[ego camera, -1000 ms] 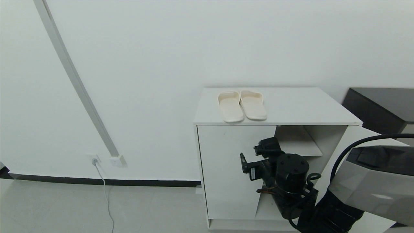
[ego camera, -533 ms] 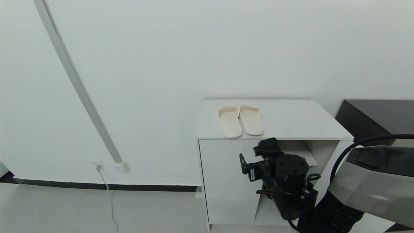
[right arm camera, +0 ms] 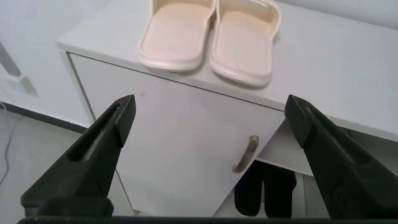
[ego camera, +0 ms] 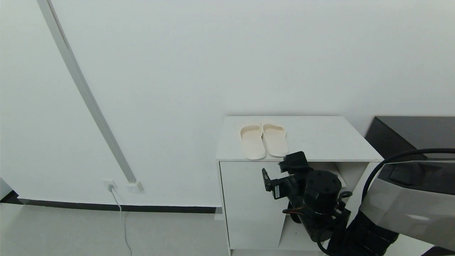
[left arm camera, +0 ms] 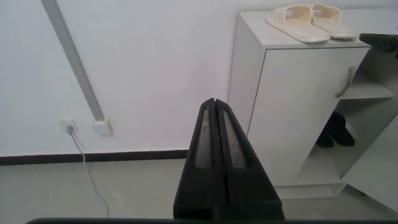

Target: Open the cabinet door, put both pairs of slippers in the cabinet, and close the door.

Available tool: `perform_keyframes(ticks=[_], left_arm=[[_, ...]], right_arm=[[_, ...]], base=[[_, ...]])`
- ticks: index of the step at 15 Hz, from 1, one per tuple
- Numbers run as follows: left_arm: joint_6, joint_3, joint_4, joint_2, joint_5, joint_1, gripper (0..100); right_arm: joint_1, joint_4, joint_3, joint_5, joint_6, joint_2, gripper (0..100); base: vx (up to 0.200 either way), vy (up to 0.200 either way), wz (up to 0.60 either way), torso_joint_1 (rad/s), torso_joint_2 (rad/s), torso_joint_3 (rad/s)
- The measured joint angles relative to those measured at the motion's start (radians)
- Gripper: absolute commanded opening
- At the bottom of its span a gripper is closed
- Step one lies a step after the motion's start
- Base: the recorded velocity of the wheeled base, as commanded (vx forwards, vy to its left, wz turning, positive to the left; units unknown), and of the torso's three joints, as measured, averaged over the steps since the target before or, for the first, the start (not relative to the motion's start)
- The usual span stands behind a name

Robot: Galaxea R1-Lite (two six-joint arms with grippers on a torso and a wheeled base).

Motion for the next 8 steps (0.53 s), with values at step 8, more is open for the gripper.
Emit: perform_keyframes(ticks=[8], left_arm=[[0.0,0.0,0.0,0.0,0.0,0.0,0]], right_arm=[[-0.001,0.229,-0.072,0.001,0.007,-0.045,100]], base=[[0.0,0.0,0.0,0.0,0.0,0.0]])
